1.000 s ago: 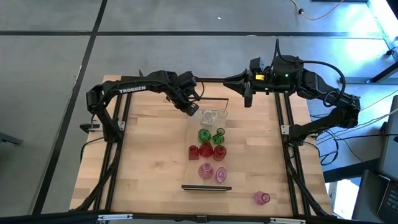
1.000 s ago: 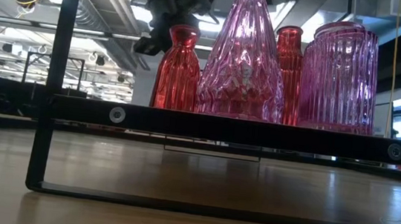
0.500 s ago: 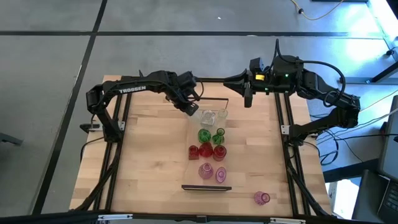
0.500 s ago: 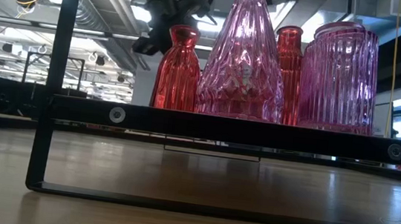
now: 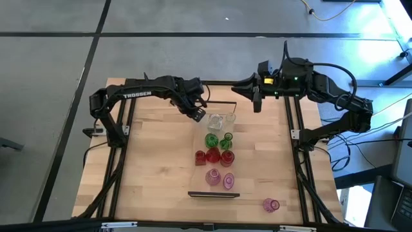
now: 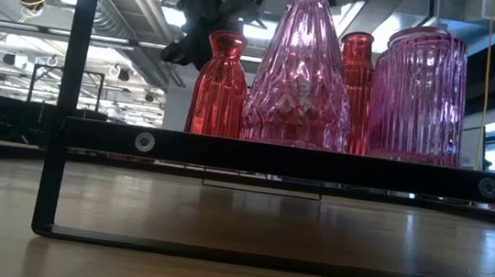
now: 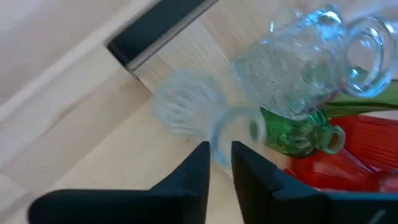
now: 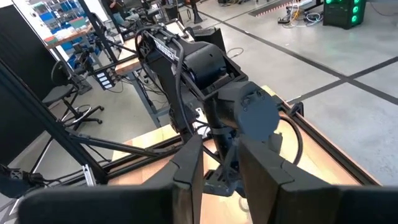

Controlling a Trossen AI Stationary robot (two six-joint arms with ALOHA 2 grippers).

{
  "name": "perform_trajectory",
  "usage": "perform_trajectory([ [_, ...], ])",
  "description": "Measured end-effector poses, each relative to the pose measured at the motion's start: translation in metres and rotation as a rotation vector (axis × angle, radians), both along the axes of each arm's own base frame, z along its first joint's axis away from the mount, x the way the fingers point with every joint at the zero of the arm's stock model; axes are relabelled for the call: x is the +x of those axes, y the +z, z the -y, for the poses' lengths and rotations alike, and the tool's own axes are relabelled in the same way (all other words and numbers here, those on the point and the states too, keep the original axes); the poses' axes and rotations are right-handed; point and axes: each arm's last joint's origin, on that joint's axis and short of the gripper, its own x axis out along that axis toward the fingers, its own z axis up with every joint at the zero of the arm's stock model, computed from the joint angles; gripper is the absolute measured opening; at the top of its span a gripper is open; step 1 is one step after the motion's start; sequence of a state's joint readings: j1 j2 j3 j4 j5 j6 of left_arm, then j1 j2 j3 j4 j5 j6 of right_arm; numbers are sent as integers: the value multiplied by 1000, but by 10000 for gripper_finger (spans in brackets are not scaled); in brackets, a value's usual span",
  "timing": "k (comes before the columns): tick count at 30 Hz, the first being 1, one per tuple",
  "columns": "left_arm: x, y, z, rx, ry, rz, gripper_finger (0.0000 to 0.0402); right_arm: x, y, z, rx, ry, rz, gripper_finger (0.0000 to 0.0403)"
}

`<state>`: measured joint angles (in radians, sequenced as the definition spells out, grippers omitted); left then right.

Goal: Sort vases onto shelf
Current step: Put the transparent vase aligned with the other transparent vases on the shelf

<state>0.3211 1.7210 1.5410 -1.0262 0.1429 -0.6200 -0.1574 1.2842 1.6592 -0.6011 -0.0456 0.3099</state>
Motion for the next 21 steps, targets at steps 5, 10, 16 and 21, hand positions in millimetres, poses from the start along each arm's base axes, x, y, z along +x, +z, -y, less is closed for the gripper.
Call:
perform_trajectory([
  [5,1,0,2,-1,0,0,88,-1,-3,0,26,-6,-23,85],
  [10,1,0,2,1,0,4,97,-1,-5,0,33,-7,-44,85],
  [16,2,0,2,2,0,11,97,-1,-6,0,53,-11,-57,85],
  [21,2,1,2,5,0,17,97,-2,-6,0,60,-13,-58,85],
])
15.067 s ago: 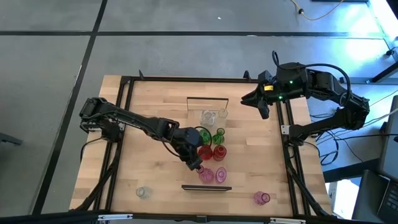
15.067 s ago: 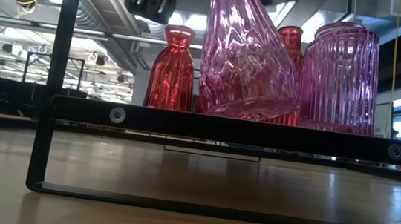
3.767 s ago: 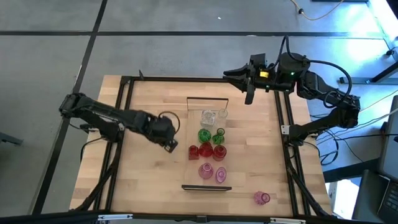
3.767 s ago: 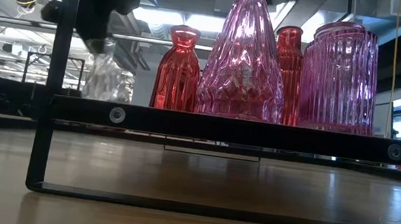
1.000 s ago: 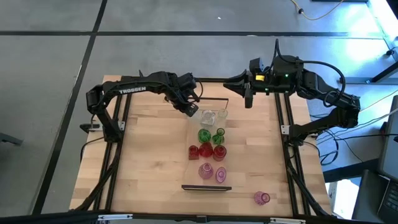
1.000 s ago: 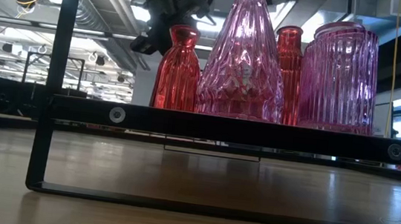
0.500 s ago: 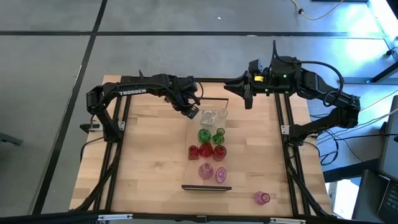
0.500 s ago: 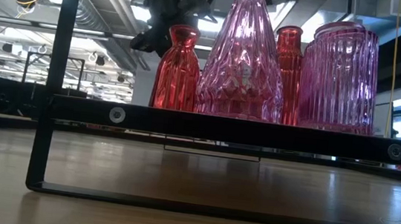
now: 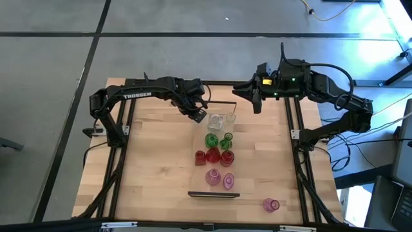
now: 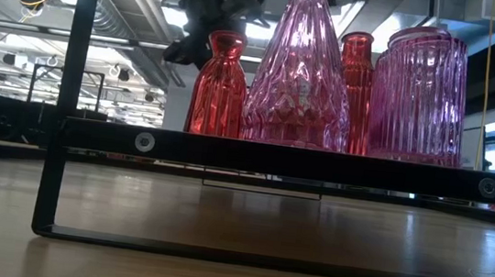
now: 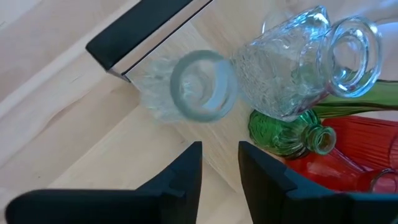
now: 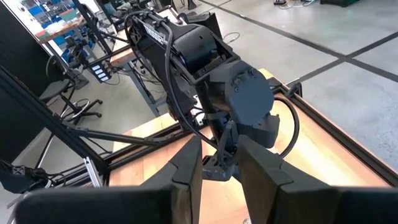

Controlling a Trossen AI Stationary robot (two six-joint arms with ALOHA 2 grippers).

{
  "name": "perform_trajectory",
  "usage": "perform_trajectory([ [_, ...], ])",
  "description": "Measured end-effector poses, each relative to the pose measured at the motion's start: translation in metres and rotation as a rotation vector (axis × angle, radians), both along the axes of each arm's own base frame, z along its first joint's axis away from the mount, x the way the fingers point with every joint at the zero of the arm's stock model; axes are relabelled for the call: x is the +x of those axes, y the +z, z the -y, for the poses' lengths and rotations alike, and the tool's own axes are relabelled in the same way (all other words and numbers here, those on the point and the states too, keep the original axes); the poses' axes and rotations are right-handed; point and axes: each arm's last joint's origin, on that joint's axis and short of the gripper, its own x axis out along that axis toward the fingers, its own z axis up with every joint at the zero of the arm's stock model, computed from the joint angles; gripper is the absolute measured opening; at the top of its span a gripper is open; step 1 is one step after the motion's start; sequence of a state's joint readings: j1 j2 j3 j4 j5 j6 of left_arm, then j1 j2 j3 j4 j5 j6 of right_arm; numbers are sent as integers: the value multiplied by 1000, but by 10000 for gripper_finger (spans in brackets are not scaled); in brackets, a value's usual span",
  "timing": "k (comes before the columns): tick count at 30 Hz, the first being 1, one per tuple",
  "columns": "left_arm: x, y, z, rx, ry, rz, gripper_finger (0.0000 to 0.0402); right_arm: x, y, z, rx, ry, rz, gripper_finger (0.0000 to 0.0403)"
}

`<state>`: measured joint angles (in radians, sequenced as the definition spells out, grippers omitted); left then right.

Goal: Sort vases onto shelf
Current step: Put the transparent vase aligned with the other transparent vases on the shelf

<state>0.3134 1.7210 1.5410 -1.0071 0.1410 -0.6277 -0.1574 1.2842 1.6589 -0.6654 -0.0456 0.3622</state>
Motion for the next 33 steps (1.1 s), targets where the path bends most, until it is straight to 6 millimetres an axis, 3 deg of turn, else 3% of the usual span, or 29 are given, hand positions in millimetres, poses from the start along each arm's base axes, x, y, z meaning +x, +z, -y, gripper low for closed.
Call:
perform_trajectory([
  [9,1,0,1,-28,35,5,98,-1,-2,0,2,0,-18,85],
  [21,2,0,5,130,111,-45,98,-1,-4,0,7,0,-47,85],
  [33,2,3,-13,130,212,25,98,-2,-6,0,11,0,-69,85],
])
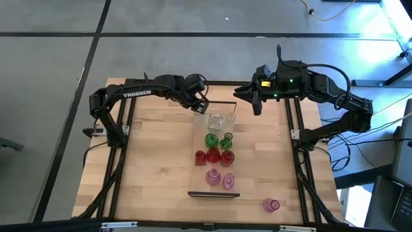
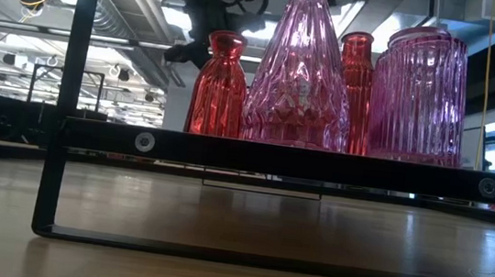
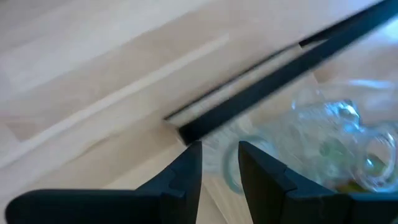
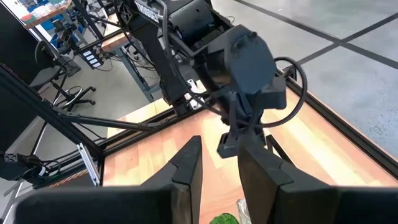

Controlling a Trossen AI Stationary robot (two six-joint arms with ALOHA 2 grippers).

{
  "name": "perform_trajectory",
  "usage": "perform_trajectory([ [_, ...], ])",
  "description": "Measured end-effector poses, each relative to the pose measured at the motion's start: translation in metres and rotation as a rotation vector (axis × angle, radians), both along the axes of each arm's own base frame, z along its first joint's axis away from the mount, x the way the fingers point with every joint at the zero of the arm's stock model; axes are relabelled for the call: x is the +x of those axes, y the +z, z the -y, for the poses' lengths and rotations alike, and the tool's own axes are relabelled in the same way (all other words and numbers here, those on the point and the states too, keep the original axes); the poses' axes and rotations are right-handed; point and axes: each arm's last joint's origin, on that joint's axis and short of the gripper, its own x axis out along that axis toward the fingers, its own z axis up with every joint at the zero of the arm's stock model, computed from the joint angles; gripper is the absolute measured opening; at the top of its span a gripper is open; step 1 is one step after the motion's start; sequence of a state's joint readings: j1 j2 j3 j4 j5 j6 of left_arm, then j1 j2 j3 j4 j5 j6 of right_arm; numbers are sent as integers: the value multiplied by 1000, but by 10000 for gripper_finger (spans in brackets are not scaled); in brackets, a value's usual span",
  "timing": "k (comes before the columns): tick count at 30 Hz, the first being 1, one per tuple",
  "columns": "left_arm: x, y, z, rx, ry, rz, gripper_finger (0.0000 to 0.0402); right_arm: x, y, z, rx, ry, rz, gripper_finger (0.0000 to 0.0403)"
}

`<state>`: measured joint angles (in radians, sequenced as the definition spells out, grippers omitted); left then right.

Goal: Sort vases onto shelf
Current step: Put the transparent vase aligned with the other transparent vases on the shelf

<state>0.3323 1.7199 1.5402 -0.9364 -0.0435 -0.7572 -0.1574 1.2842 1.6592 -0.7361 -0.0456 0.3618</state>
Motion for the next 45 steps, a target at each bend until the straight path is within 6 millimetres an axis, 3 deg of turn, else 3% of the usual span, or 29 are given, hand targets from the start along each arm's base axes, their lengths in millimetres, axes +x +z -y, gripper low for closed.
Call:
perform_trajectory([
  [15,10,-12,1,-42,-37,-8,98,0,0,0,-1,0,1,85],
  [35,11,-13,10,-75,-77,-18,98,0,0,0,0,1,1,85],
  [45,8,-12,9,1,-59,-54,98,0,0,0,0,1,0,85],
])
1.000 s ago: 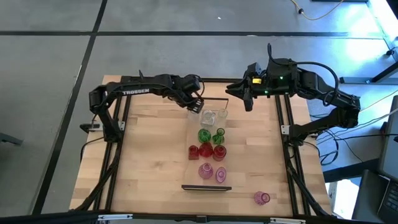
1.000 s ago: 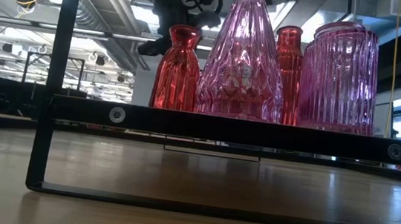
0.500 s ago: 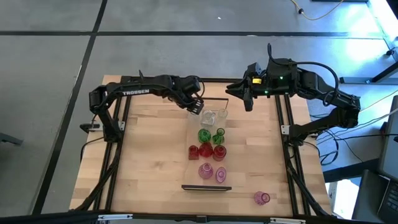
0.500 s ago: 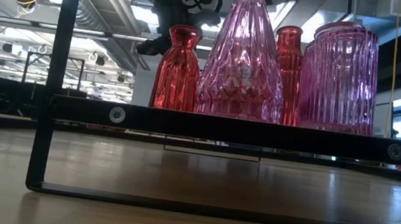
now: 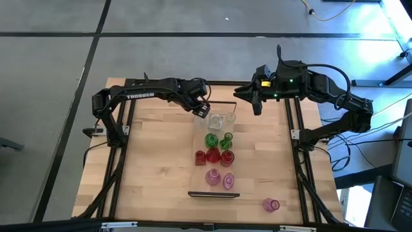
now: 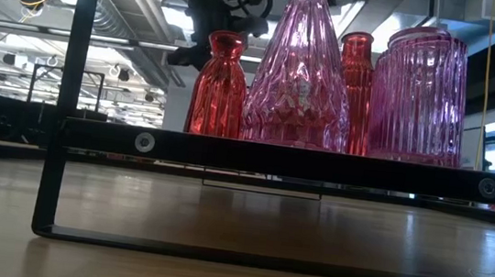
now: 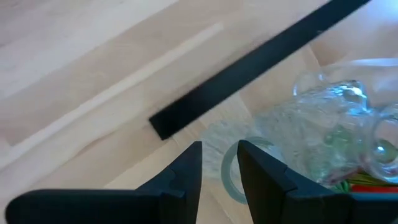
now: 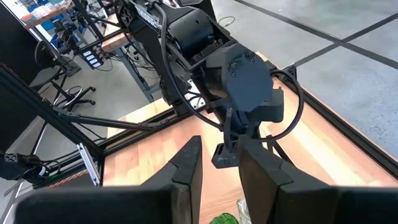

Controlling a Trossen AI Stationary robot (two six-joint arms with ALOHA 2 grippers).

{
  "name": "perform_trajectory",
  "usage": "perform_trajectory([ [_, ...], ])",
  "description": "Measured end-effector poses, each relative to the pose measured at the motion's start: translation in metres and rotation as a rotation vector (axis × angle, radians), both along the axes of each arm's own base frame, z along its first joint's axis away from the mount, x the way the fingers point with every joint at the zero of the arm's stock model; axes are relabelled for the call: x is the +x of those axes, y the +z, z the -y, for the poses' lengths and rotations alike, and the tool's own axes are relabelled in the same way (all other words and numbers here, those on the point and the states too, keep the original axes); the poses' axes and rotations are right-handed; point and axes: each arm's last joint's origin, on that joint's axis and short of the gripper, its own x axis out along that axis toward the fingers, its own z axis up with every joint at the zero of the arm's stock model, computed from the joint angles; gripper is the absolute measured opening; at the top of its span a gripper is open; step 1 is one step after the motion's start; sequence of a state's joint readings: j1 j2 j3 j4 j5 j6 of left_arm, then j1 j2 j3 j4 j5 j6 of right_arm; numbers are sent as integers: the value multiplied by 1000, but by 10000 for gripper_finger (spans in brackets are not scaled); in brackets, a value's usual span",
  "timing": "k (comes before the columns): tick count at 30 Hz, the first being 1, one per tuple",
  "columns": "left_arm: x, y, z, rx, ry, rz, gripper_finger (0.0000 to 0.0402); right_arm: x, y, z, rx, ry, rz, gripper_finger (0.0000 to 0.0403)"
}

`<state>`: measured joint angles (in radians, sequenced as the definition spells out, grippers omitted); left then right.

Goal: Sort vases onto shelf
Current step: Put the transparent vase aligned with the other transparent vases on the shelf

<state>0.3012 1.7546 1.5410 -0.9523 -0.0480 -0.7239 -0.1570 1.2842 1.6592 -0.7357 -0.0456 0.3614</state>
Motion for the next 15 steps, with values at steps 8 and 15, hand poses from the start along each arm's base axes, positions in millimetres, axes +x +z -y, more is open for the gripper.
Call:
perform_trajectory([
  [8,1,0,3,-2,-12,5,98,-24,12,-3,-30,-20,48,85],
  [15,1,0,3,-2,-12,6,98,-57,20,-6,-73,-99,48,85],
])
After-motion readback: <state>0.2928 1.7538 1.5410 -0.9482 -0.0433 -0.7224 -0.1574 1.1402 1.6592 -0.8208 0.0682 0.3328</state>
